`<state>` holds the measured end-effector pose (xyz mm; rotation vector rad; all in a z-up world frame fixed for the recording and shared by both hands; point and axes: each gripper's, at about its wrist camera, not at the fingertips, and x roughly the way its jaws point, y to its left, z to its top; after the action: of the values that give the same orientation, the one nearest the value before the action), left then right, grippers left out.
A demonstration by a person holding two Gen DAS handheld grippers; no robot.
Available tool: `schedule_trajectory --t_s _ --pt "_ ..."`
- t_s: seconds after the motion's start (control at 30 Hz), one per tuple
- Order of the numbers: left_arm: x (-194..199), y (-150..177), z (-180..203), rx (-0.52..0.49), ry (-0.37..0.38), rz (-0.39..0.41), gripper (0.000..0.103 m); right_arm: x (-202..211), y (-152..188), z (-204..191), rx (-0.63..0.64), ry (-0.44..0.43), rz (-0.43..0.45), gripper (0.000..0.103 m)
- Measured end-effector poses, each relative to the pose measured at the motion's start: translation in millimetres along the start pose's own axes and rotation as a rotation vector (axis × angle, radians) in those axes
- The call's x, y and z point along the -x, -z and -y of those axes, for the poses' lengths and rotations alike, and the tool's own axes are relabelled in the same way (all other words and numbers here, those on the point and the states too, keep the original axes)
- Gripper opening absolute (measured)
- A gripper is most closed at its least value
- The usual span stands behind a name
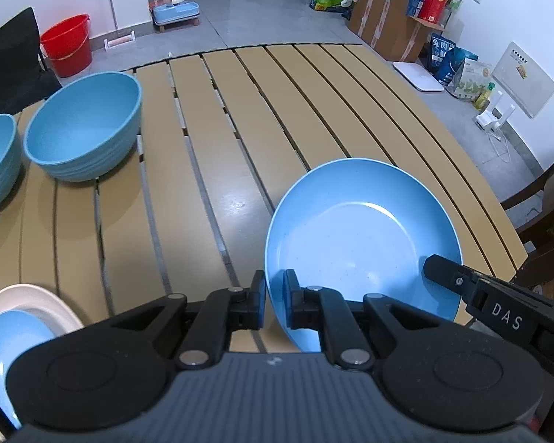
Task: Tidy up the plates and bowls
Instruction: 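Carry the second blue plate with both grippers over the plate stack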
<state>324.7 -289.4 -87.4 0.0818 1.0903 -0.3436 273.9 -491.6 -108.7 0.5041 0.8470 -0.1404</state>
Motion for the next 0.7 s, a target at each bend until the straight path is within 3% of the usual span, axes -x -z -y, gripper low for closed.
schedule_trajectory --t_s 0.7 --pt "70.4 28.0 -25.3 0.029 -0.037 0.063 0.010 46.1 23.9 -40.6 0.025 -0.064 0.031 0.005"
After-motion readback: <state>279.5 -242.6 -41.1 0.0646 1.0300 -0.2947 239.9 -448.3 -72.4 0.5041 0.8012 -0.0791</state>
